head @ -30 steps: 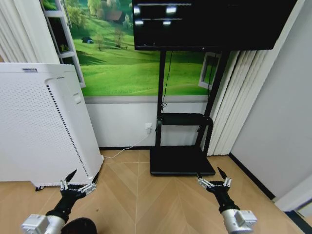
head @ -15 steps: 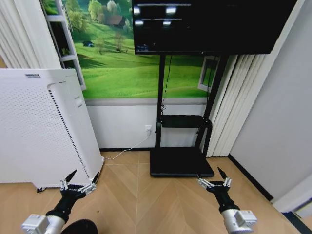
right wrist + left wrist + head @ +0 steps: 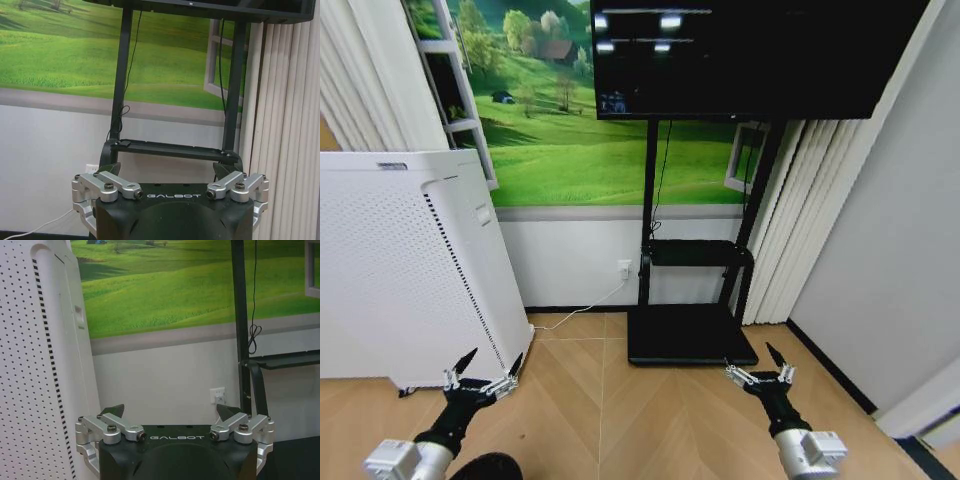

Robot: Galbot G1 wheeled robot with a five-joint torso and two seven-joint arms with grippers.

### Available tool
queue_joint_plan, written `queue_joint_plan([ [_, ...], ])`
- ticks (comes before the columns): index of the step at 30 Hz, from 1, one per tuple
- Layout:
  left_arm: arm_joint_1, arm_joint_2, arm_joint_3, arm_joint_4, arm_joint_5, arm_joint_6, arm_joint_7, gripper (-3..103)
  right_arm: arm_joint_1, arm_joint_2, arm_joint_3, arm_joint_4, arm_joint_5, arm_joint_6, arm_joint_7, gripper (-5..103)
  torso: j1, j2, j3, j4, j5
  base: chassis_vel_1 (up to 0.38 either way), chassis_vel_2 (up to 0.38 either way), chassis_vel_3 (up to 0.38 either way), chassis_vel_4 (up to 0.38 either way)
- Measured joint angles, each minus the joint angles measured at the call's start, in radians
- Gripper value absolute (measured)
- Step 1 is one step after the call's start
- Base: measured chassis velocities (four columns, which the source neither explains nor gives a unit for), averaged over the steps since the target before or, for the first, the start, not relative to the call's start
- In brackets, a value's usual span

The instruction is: Pick up the trash bin and place the garbage on the floor into it.

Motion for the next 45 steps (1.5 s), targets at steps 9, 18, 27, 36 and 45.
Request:
queue_joint_plan([
  [9, 0.000, 0.000, 0.000, 0.000, 0.000, 0.000, 0.000, 100, 0.000, 0.000, 0.000, 0.000, 0.000, 0.000, 0.000, 100, 0.011, 0.029, 0.018, 0.0000, 0.0000, 0.000, 0.000, 0.000, 0.000],
  [18, 0.000, 0.000, 0.000, 0.000, 0.000, 0.000, 0.000, 100, 0.000, 0.000, 0.000, 0.000, 0.000, 0.000, 0.000, 100, 0.025, 0.068, 0.043, 0.0000, 0.0000, 0.000, 0.000, 0.000, 0.000],
  [27, 0.000, 0.000, 0.000, 0.000, 0.000, 0.000, 0.000, 100, 0.000, 0.000, 0.000, 0.000, 0.000, 0.000, 0.000, 100, 0.039, 0.105, 0.067, 0.0000, 0.0000, 0.000, 0.000, 0.000, 0.000],
  [36, 0.000, 0.000, 0.000, 0.000, 0.000, 0.000, 0.000, 100, 0.000, 0.000, 0.000, 0.000, 0.000, 0.000, 0.000, 100, 0.054, 0.145, 0.091, 0.0000, 0.0000, 0.000, 0.000, 0.000, 0.000],
  [45, 0.000, 0.000, 0.000, 0.000, 0.000, 0.000, 0.000, 100, 0.000, 0.000, 0.000, 0.000, 0.000, 0.000, 0.000, 100, 0.068, 0.180, 0.113, 0.0000, 0.0000, 0.000, 0.000, 0.000, 0.000],
])
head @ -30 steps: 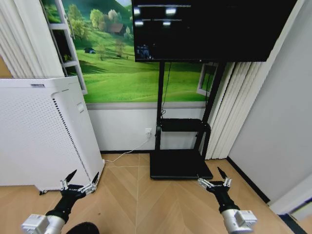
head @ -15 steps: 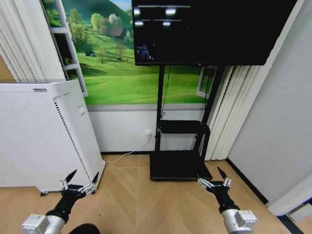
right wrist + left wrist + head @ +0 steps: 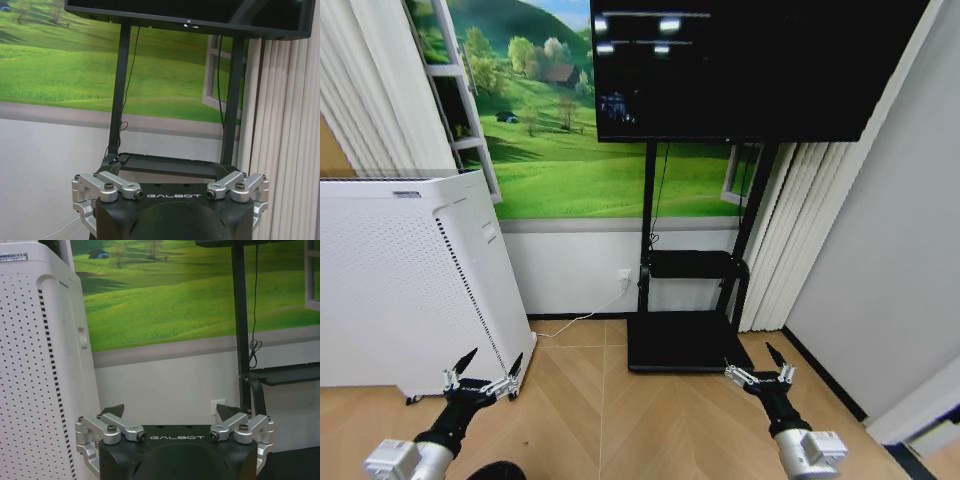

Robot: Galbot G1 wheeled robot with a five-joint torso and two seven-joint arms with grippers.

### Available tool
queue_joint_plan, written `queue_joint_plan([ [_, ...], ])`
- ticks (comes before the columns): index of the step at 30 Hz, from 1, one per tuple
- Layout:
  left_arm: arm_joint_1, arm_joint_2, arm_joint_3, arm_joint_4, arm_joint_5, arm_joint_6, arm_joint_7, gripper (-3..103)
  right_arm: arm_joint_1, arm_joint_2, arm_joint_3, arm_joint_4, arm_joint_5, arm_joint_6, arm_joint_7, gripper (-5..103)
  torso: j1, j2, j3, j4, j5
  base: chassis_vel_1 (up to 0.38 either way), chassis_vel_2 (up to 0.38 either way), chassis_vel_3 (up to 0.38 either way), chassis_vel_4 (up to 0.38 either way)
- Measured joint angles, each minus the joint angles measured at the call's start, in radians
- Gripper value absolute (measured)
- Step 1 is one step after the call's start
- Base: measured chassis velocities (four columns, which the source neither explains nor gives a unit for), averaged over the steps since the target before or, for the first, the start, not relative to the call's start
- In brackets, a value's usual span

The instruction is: Pick up the trash bin and place the garbage on the floor into it.

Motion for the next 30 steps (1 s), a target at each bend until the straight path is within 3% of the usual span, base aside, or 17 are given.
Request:
queue_joint_plan([
  [30, 0.000, 0.000, 0.000, 0.000, 0.000, 0.000, 0.000, 100, 0.000, 0.000, 0.000, 0.000, 0.000, 0.000, 0.000, 100, 0.051, 0.127, 0.076, 0.0000, 0.0000, 0.000, 0.000, 0.000, 0.000],
])
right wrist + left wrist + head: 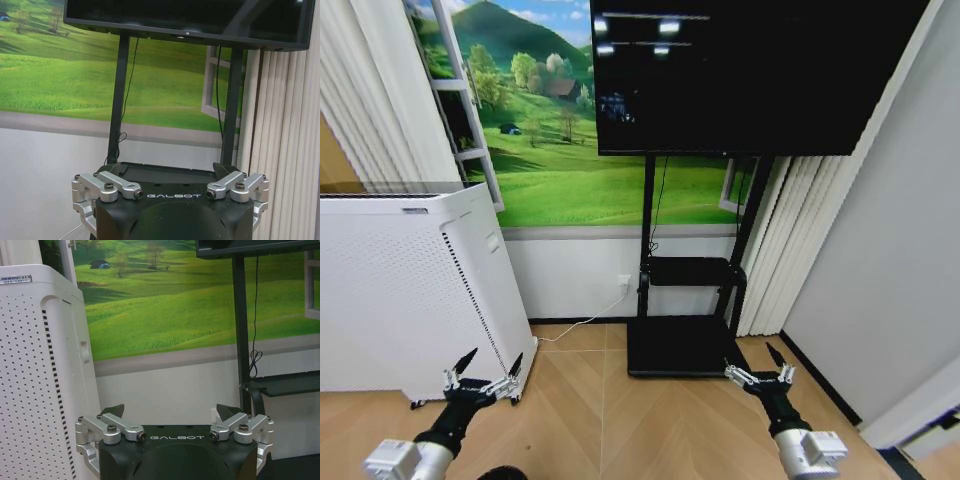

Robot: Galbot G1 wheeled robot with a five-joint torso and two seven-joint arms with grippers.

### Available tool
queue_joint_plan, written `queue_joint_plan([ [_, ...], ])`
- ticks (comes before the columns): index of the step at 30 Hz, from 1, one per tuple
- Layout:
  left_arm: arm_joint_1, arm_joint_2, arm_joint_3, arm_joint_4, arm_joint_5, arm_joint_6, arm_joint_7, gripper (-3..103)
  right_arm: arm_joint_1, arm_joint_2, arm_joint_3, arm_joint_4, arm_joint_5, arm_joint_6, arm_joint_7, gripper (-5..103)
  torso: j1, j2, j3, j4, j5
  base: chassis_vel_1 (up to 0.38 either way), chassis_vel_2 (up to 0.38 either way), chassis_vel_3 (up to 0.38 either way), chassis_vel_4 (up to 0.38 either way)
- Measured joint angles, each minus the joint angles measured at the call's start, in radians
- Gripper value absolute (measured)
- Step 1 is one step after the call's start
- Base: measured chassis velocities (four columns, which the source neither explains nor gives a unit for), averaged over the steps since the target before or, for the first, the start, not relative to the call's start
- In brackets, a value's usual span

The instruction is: Pick up the trash bin and place the garbage on the floor into it.

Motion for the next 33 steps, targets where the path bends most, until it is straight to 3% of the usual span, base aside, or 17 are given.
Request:
queue_joint_plan([
  [33, 0.000, 0.000, 0.000, 0.000, 0.000, 0.000, 0.000, 100, 0.000, 0.000, 0.000, 0.000, 0.000, 0.000, 0.000, 100, 0.062, 0.146, 0.084, 0.0000, 0.0000, 0.000, 0.000, 0.000, 0.000],
])
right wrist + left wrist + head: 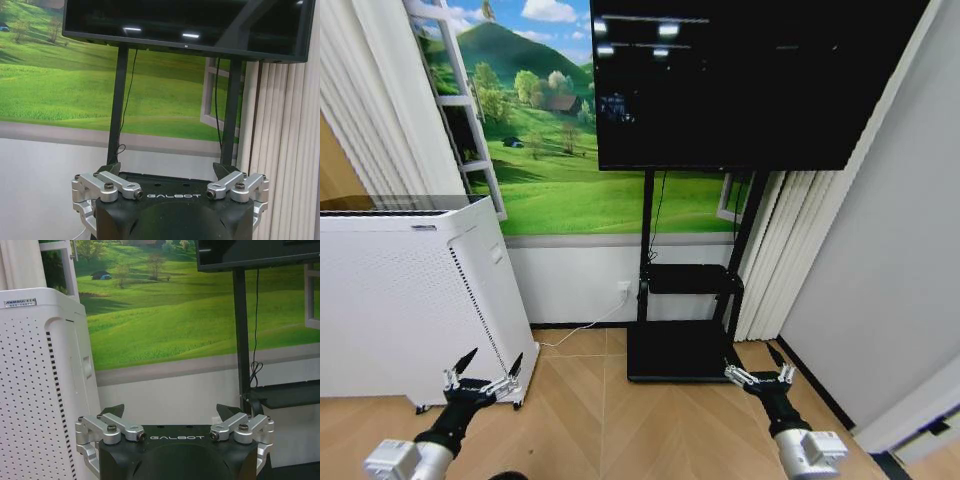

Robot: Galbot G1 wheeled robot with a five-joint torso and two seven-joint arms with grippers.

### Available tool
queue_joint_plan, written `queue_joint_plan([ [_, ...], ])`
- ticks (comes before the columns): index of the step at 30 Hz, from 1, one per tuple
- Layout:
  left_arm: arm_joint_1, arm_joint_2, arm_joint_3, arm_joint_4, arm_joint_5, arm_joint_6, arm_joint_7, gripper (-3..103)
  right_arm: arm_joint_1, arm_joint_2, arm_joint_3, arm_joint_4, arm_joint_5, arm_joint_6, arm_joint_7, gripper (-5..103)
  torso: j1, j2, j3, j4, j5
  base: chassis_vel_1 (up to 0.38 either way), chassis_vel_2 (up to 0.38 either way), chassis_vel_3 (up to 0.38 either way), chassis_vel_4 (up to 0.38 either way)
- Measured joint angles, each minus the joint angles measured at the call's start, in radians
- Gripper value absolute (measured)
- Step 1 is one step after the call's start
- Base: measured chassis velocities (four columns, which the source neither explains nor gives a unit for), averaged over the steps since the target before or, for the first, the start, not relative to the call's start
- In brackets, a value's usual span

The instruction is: Pick up the trash bin and place the garbage on the floor into it.

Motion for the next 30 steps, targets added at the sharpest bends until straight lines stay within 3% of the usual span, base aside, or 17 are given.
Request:
queue_joint_plan([
  [17, 0.000, 0.000, 0.000, 0.000, 0.000, 0.000, 0.000, 100, 0.000, 0.000, 0.000, 0.000, 0.000, 0.000, 0.000, 100, 0.002, 0.005, 0.004, 0.0000, 0.0000, 0.004, -0.003, -0.002, 0.005],
  [30, 0.000, 0.000, 0.000, 0.000, 0.000, 0.000, 0.000, 100, 0.000, 0.000, 0.000, 0.000, 0.000, 0.000, 0.000, 100, 0.000, 0.001, 0.001, 0.0000, 0.0002, 0.164, -0.176, -0.174, 0.171],
])
